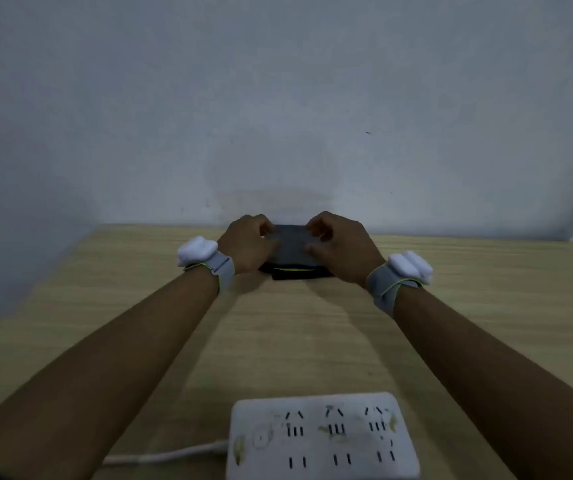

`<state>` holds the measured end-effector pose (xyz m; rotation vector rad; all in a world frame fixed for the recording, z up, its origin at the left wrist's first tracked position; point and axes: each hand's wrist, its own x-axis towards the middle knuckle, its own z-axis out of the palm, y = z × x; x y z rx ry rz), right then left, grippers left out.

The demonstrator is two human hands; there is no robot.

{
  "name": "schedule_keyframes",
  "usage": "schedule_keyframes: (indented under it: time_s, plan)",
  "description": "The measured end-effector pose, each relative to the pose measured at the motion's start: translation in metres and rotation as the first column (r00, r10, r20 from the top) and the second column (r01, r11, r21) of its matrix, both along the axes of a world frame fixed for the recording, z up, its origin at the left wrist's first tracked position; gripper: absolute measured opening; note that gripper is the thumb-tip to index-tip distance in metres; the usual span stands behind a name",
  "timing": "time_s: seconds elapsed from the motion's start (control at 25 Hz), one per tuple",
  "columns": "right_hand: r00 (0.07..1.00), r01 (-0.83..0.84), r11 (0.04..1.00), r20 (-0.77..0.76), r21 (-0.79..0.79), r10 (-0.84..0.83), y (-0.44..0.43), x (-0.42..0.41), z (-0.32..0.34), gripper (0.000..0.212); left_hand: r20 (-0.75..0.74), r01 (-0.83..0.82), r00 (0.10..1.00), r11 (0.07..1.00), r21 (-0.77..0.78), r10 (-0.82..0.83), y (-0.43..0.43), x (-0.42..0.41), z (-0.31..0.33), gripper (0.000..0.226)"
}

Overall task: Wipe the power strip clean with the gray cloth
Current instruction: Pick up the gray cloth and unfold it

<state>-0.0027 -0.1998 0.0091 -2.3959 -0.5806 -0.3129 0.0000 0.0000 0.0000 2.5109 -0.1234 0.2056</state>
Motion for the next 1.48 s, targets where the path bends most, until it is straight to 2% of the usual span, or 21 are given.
schedule_keyframes:
  time_s: [0.08,0.2,0.36,0.48,0.6,0.8,0.92,1.04,1.16,1.36,1.48]
  plan:
    - [0.999,0.016,0.997,-0.033,-0.070,-0.019,0.007,0.017,-0.006,0.037,-0.026,-0.091,0.995,0.996,-0.004,0.091,0.001,0.017,-0.006,0.039]
    - [0.993,0.022,0.988,-0.108,-0.152,-0.039,0.015,0.030,-0.020,0.049,-0.137,-0.115,0.985,0.993,-0.040,0.109,-0.001,0.032,-0.017,0.048]
    - [0.988,0.041,0.982,-0.136,-0.183,-0.067,0.018,0.037,-0.039,0.054,-0.193,-0.171,0.972,0.964,-0.205,0.132,-0.003,0.047,-0.026,0.054]
    - [0.987,0.067,0.991,-0.140,-0.117,-0.083,0.016,0.036,-0.040,0.052,-0.212,-0.242,0.963,0.880,-0.408,0.166,-0.010,0.049,-0.027,0.056]
    - [0.985,0.048,0.998,-0.161,-0.042,-0.054,0.015,0.032,-0.035,0.049,-0.227,-0.253,0.964,0.723,-0.643,0.135,-0.019,0.046,-0.023,0.059]
    - [0.989,0.039,0.994,-0.147,0.106,-0.023,0.015,0.008,-0.024,0.044,-0.157,-0.142,0.988,0.514,-0.846,0.014,-0.025,0.019,0.001,0.059]
    - [0.998,0.040,0.976,-0.064,0.216,-0.027,0.015,-0.014,-0.011,0.043,-0.096,-0.056,0.992,0.393,-0.918,-0.084,-0.025,-0.008,0.018,0.055]
    - [0.999,0.016,0.934,0.023,0.356,-0.026,0.014,-0.041,0.006,0.044,-0.028,0.024,0.987,0.316,-0.948,-0.158,-0.026,-0.035,0.034,0.046]
    - [0.999,-0.021,0.860,0.035,0.509,0.004,0.010,-0.075,0.024,0.048,0.052,0.113,0.974,0.272,-0.956,-0.223,-0.032,-0.067,0.046,0.039]
    - [0.990,-0.048,0.827,0.135,0.560,-0.035,0.002,-0.116,0.041,0.041,0.205,0.287,0.913,0.198,-0.937,-0.351,-0.048,-0.110,0.058,0.035]
    - [0.971,-0.060,0.808,0.221,0.587,-0.088,-0.008,-0.138,0.052,0.035,0.302,0.391,0.896,0.256,-0.884,-0.325,-0.060,-0.133,0.072,0.032]
